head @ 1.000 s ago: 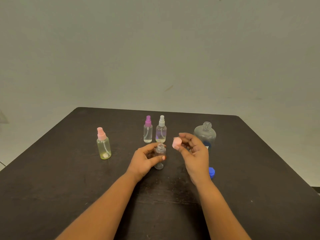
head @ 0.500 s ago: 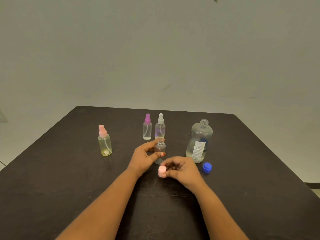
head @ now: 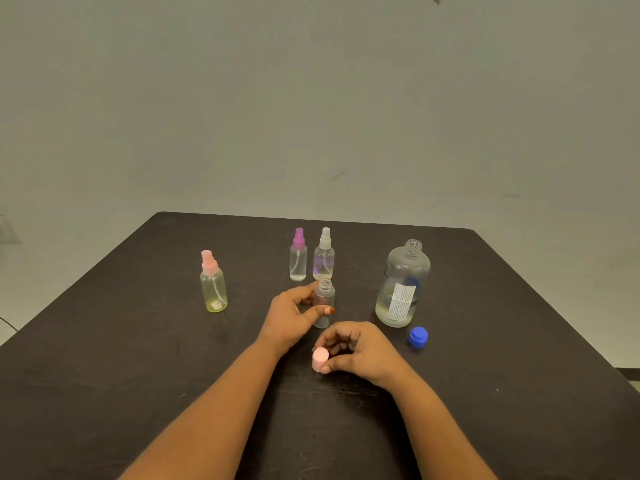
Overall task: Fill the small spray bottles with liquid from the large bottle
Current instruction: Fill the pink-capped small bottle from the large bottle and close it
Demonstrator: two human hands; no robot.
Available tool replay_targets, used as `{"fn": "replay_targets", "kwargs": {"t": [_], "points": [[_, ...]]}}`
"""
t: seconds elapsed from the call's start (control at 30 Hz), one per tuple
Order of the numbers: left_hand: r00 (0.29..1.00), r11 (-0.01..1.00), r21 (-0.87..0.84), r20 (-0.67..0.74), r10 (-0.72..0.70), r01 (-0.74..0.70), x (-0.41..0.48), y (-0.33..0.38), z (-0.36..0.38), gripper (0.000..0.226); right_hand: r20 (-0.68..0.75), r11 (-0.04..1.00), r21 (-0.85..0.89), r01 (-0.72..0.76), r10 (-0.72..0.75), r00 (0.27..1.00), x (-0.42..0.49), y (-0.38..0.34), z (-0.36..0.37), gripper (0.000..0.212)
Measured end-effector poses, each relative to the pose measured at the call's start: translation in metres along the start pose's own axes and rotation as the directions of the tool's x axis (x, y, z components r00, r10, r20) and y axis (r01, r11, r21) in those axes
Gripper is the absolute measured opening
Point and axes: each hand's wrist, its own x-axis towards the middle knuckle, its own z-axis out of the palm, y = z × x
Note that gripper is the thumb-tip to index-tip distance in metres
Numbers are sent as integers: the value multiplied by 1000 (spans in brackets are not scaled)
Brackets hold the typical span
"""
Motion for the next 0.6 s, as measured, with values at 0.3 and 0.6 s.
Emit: {"fn": "replay_targets", "kwargs": {"t": [0.3, 0.6], "points": [[999, 1000, 10, -35, -19, 20, -1, 5, 1, 38, -820, 887, -332, 321, -440, 366, -4, -15, -18, 11], [997, 998, -31, -55, -52, 50, 1, 5, 1, 45, -961, 972, -196, -127, -165, 223, 29, 7, -17, 85]]}}
